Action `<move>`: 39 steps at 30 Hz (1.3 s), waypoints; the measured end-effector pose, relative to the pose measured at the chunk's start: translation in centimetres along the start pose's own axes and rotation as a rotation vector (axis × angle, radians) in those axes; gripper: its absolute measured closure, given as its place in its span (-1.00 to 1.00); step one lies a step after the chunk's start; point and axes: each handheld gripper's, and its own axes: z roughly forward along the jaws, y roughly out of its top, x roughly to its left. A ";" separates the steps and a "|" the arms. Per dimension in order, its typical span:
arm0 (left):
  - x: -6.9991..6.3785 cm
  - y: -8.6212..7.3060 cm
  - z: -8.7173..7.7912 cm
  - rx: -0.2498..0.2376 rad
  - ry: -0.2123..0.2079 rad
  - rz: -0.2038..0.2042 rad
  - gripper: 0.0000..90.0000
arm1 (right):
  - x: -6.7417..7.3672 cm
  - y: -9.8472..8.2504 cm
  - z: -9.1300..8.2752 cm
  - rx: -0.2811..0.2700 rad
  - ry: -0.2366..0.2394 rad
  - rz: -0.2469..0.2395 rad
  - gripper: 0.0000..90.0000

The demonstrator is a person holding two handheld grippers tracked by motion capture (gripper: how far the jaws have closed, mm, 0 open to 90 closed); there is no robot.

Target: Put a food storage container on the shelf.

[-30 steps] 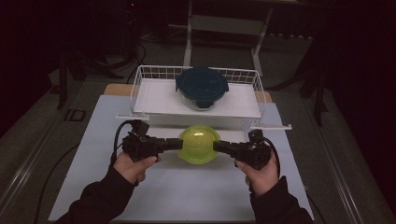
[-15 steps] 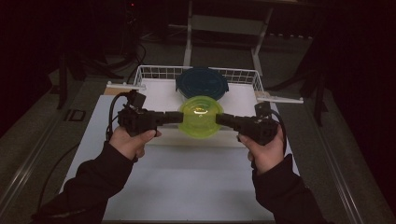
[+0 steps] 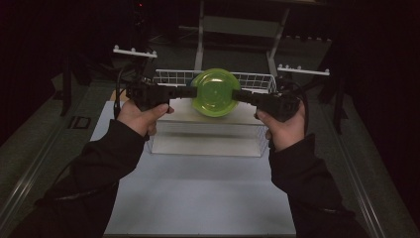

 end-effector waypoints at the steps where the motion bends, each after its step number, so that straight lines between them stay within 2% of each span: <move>1: 0.1 0.3 0.1 0.001 0.004 0.003 0.84 | -0.1 0.4 0.1 0.003 -0.005 0.001 0.79; 3: 0.4 0.9 0.4 0.002 0.012 0.005 0.84 | -0.5 0.9 0.4 0.006 -0.010 0.009 0.79; 9: 2.1 1.4 1.5 0.024 0.004 -0.056 0.84 | -1.5 1.8 1.3 0.030 -0.040 0.031 0.79; 15: 3.6 1.6 2.7 0.055 0.013 -0.092 0.83 | -3.0 1.8 2.2 0.058 -0.048 0.073 0.79; 17: 4.1 1.6 2.8 0.047 0.001 -0.116 0.82 | -3.2 1.8 2.4 0.059 -0.053 0.074 0.79; 20: 4.4 1.7 3.0 0.041 0.002 -0.132 0.81 | -3.2 2.1 2.5 0.059 -0.056 0.079 0.79; 27: 5.3 2.0 3.3 0.040 -0.022 -0.164 0.78 | -3.4 2.6 2.8 0.048 -0.066 0.098 0.75; 29: 5.6 2.1 3.7 0.031 -0.006 -0.161 0.73 | -3.5 2.8 2.9 0.043 -0.072 0.111 0.72; 32: 6.0 2.1 4.0 0.000 -0.001 -0.181 0.65 | -3.8 3.0 3.2 0.033 -0.085 0.132 0.67; 36: 6.3 2.1 4.4 -0.036 0.009 -0.186 0.52 | -4.3 3.3 3.6 0.021 -0.105 0.153 0.63; 39: 6.6 2.1 4.9 -0.035 0.015 -0.192 0.45 | -4.5 3.5 3.8 0.022 -0.119 0.160 0.58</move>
